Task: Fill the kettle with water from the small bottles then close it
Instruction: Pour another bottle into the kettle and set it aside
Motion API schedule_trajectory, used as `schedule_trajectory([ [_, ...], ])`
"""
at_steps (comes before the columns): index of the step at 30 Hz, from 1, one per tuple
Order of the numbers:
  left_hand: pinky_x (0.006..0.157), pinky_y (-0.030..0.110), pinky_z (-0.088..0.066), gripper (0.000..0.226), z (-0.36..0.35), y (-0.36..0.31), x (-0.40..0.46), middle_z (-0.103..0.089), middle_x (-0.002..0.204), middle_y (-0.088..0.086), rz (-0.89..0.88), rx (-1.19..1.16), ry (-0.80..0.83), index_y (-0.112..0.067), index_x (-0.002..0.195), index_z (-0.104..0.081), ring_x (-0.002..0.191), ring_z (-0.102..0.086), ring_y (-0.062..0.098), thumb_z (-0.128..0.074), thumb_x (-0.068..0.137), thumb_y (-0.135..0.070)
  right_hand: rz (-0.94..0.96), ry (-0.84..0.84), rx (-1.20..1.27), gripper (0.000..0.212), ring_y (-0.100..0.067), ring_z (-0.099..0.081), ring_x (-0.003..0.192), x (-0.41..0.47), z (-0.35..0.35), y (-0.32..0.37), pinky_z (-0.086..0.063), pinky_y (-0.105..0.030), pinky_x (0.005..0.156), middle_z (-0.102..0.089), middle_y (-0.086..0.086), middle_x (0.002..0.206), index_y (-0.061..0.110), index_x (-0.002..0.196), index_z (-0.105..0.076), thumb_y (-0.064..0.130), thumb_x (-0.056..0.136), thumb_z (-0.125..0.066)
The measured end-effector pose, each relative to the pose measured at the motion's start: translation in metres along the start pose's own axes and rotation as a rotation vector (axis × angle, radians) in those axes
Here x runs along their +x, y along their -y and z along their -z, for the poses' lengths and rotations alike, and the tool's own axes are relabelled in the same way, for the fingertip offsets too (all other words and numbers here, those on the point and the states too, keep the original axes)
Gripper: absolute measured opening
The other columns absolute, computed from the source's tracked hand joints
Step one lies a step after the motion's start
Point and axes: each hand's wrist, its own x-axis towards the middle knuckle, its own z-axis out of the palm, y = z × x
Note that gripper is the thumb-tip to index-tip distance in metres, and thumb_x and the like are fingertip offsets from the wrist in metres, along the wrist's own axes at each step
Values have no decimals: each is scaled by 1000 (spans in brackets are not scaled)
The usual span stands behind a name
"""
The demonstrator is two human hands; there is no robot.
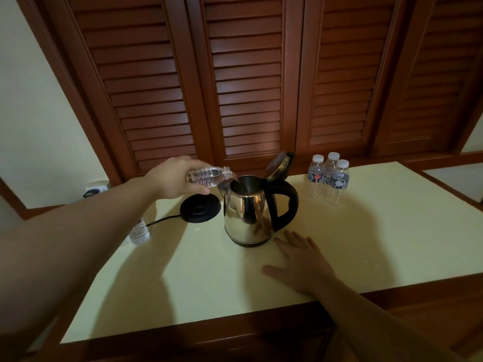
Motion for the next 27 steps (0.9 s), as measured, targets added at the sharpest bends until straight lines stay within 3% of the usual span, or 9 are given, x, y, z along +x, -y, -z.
schedule_trajectory([
  [6,95,46,-50,69,16,-4,-1,-57,103,-11,15,94,13,-54,138,-54,103,-57,17,-79,75,-67,7,0,-6,105,-17,2,159,1,0,-1,2,-45,128,-2,1,174,35,164,-15,94,80,-33],
  [11,93,36,-45,65,25,-12,-5,-56,100,-17,-49,122,4,-47,138,-58,103,-53,13,-82,79,-56,3,1,-3,105,-17,2,159,0,-1,-1,2,-45,128,-2,2,174,36,164,-15,94,79,-32],
  [27,94,44,-50,72,39,-20,-2,-52,106,-8,-26,256,40,-50,142,-51,105,-56,20,-76,77,-68,6,-16,-3,102,-18,-1,159,0,-1,-1,0,-45,129,-4,1,174,35,164,-16,92,81,-34],
])
